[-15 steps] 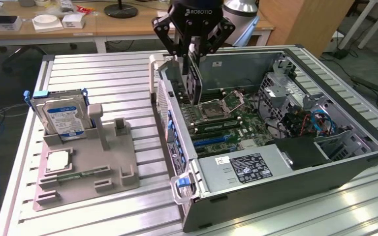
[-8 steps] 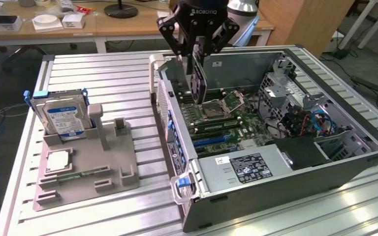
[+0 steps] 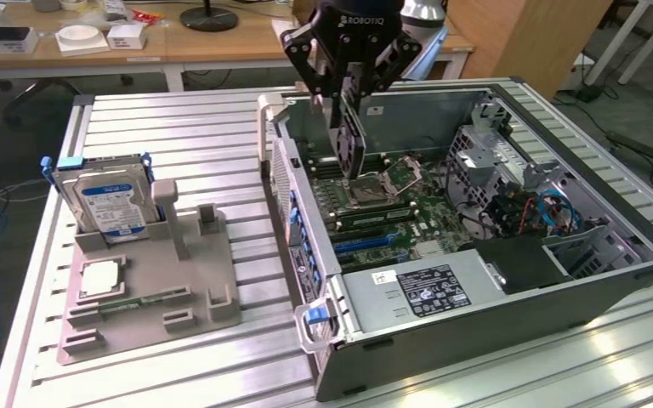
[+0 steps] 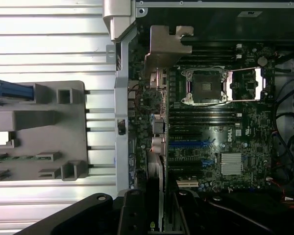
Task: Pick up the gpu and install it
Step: 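Pick up the gpu and move the gpu toward the slot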
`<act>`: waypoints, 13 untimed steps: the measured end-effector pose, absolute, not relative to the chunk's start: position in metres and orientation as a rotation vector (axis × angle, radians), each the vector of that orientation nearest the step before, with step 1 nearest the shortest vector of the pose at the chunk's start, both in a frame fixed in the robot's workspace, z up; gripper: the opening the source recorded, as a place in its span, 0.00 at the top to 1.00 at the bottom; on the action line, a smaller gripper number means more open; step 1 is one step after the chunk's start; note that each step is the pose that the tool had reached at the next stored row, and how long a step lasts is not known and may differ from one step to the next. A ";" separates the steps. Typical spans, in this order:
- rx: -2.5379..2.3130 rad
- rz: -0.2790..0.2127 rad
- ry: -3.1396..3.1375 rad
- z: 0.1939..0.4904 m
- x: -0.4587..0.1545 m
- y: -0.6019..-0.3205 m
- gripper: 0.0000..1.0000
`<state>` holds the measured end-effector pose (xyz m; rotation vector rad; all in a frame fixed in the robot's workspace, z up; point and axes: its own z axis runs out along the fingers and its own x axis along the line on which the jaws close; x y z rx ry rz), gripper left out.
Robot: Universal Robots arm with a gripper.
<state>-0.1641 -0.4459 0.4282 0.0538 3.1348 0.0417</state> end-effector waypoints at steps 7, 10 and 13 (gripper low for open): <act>0.054 0.042 3.135 0.428 -0.157 -0.446 0.74; 0.054 0.042 3.135 0.428 -0.154 -0.446 0.74; 0.054 0.042 3.135 0.428 -0.152 -0.446 0.74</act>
